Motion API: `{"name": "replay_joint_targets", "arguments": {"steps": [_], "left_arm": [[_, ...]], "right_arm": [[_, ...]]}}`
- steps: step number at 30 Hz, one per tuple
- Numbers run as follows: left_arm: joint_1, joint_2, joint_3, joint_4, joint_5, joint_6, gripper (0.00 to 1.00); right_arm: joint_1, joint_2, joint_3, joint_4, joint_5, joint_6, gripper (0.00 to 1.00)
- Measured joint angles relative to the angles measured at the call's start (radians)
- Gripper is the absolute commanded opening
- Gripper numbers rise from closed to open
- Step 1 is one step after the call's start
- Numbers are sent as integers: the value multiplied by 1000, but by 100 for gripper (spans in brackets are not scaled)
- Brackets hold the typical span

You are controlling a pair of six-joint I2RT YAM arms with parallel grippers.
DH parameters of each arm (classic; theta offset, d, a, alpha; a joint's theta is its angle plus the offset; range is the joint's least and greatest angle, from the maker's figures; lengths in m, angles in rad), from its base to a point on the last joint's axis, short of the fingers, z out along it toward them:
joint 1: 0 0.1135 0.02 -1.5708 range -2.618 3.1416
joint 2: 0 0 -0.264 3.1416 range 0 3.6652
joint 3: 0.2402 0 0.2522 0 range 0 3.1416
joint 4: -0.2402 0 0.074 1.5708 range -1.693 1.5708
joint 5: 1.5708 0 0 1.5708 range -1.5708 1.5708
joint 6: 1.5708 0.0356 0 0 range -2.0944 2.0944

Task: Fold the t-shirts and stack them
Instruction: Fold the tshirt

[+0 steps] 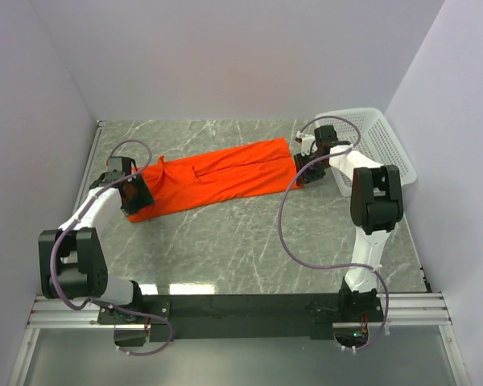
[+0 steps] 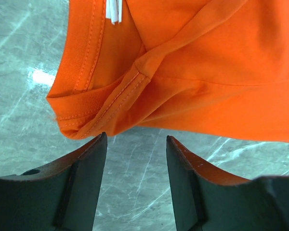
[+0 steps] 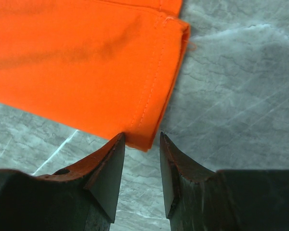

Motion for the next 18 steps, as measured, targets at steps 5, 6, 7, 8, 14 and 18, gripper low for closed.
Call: {"name": "replay_joint_targets", "arguments": {"steps": [5,6,7,8,14,18], "left_arm": [[0,34,0,2,6,8,57],[0,40,0,2,6,8,56],[0,45,0,2,7,8,56],[0,51,0,2,7,8,55],[2,78,0,2,13,12,53],[2,64,0,1,6,19,54]], "right_arm": [[0,0,0,6,10,10,42],[0,0,0,6,10,10,42],[0,1,0,6,8,13,42],[0,2,2,6,5,13,42],[0,13,2,5,-11,17,40],[0,19,2,5,-19,18,40]]}}
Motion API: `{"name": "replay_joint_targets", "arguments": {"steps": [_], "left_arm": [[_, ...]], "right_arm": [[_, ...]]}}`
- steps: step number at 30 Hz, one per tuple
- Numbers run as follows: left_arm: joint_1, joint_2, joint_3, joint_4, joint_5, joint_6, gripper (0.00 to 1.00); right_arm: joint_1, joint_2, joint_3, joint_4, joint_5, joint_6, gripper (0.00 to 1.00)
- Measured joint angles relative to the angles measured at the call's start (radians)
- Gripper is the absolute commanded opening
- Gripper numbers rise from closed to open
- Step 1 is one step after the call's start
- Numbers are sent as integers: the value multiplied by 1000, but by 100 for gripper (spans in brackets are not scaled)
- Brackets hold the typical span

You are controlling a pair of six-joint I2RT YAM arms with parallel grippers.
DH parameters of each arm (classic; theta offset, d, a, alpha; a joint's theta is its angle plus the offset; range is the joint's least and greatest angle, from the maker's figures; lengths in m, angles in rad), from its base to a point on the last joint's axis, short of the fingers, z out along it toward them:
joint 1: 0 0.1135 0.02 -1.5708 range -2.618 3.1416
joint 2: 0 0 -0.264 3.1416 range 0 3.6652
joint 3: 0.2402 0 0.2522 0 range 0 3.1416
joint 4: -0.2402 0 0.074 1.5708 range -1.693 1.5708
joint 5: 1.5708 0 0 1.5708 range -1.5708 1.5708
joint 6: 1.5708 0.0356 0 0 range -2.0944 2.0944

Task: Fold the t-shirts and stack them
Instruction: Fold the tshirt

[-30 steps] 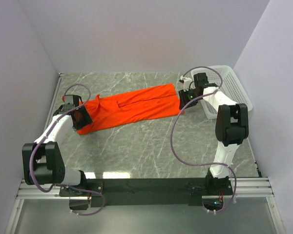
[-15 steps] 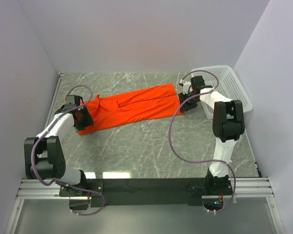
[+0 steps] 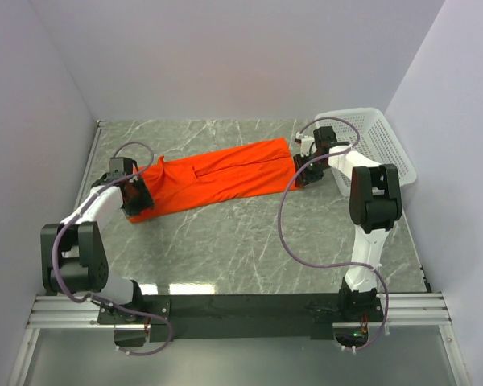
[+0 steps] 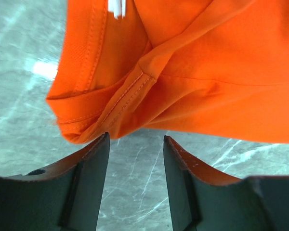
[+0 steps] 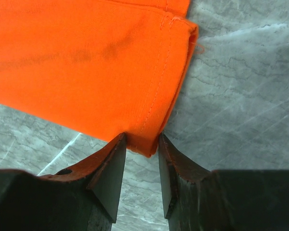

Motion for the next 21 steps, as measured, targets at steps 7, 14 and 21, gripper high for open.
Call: {"name": "replay_joint_targets", "arguments": {"steps": [7,14,21], "left_arm": [[0,-89,4,-3,-74,25,56],[0,15,43,-8,-114,72,54],[0,101,92,-11,-120,96,33]], "right_arm": [[0,1,0,0,-8,0,40],[0,2,0,0,-12,3,40],[0,4,0,0,-13,3,40]]}}
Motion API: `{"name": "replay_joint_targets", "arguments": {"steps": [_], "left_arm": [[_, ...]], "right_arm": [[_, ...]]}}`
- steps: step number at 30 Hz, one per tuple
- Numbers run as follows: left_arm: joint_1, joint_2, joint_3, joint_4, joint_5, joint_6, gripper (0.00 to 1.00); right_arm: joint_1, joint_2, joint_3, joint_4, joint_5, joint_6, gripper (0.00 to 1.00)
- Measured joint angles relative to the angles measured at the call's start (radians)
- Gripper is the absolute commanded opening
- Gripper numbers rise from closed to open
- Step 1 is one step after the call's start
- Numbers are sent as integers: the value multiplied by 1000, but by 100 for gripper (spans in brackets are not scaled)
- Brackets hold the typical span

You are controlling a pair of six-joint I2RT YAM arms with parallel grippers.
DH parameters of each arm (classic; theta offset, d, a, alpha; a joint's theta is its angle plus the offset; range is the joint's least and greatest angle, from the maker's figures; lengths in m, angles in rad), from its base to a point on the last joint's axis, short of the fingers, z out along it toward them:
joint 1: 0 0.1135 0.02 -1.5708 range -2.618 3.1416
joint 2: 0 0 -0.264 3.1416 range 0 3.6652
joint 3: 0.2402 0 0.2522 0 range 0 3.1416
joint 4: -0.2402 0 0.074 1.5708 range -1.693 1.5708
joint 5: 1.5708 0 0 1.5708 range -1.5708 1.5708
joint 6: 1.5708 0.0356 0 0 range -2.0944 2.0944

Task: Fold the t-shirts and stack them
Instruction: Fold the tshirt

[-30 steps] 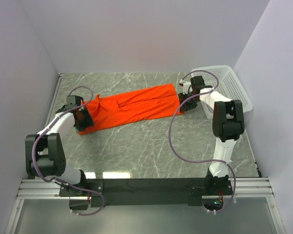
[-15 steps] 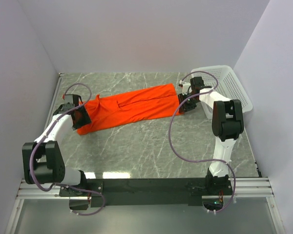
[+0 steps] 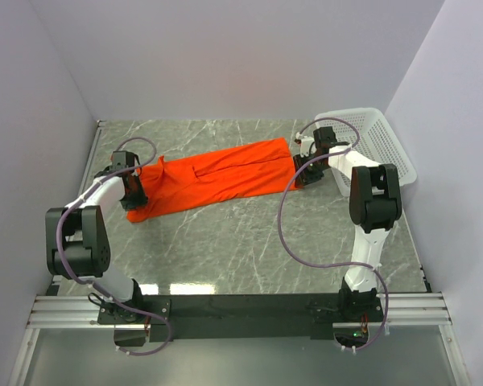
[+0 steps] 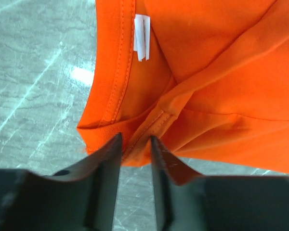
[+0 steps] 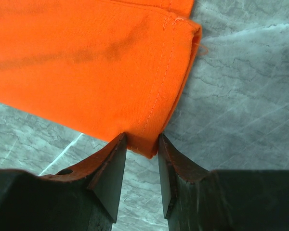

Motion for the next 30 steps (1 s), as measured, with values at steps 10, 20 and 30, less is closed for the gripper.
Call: {"name": "replay_joint_targets", "arguments": {"steps": [10,20,30], "left_arm": [[13,1,0,-2,8,14,1],[66,1,0,0,47,6,1],[105,-2,-6,3,66,-14,1]], "right_arm": [[0,1,4,-3,0,0,36],[0,14,26,-11,-7,2,7],[-25,10,14,-18,-24,-21,0]]}}
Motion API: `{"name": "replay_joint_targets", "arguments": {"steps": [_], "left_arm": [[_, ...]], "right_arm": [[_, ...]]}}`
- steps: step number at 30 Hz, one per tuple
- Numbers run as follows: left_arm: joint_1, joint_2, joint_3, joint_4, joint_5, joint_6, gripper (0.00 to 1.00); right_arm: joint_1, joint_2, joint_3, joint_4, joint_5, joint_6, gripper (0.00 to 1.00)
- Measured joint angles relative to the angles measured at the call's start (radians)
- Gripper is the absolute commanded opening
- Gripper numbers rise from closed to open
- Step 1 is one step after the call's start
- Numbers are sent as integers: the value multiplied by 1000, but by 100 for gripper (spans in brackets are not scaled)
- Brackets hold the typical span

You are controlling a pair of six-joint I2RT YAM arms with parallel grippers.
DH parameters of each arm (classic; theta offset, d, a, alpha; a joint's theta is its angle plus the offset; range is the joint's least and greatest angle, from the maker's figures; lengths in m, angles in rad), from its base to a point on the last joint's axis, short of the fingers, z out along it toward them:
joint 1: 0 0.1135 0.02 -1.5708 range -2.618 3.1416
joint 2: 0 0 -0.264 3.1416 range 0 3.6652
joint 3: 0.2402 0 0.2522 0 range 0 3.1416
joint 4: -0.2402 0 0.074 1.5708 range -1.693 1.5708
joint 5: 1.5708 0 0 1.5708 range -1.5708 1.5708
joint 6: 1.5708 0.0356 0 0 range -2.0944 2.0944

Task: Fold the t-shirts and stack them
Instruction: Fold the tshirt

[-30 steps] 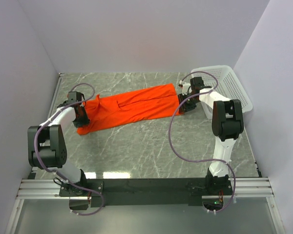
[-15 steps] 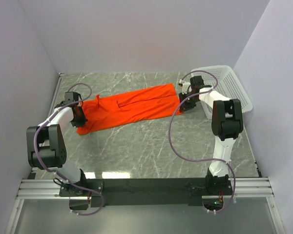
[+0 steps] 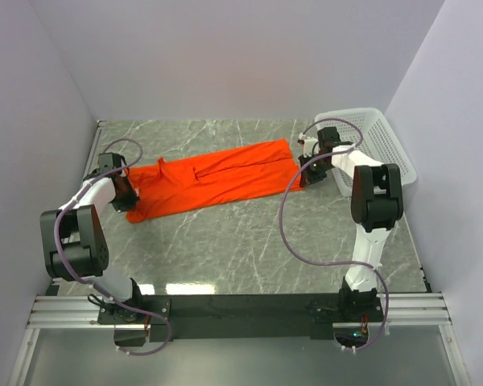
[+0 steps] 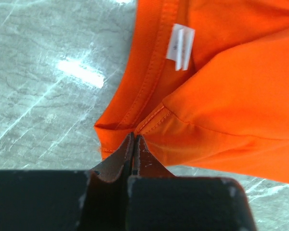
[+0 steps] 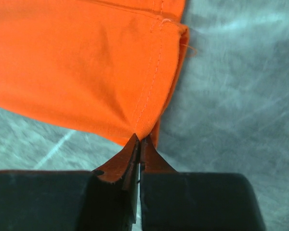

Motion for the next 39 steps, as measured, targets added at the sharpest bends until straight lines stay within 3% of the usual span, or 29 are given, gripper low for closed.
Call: {"name": "replay_joint_targets", "arguments": {"steps": [21,39], "left_arm": [[43,-50,-71,-4,-33,-69,1],[51,-76,-80,-36,-72,-124,1]], "right_arm": [[-40,-224,-266,-63,-43,-171,0],[-40,-384,-502,-77,-81,-213,0]]}}
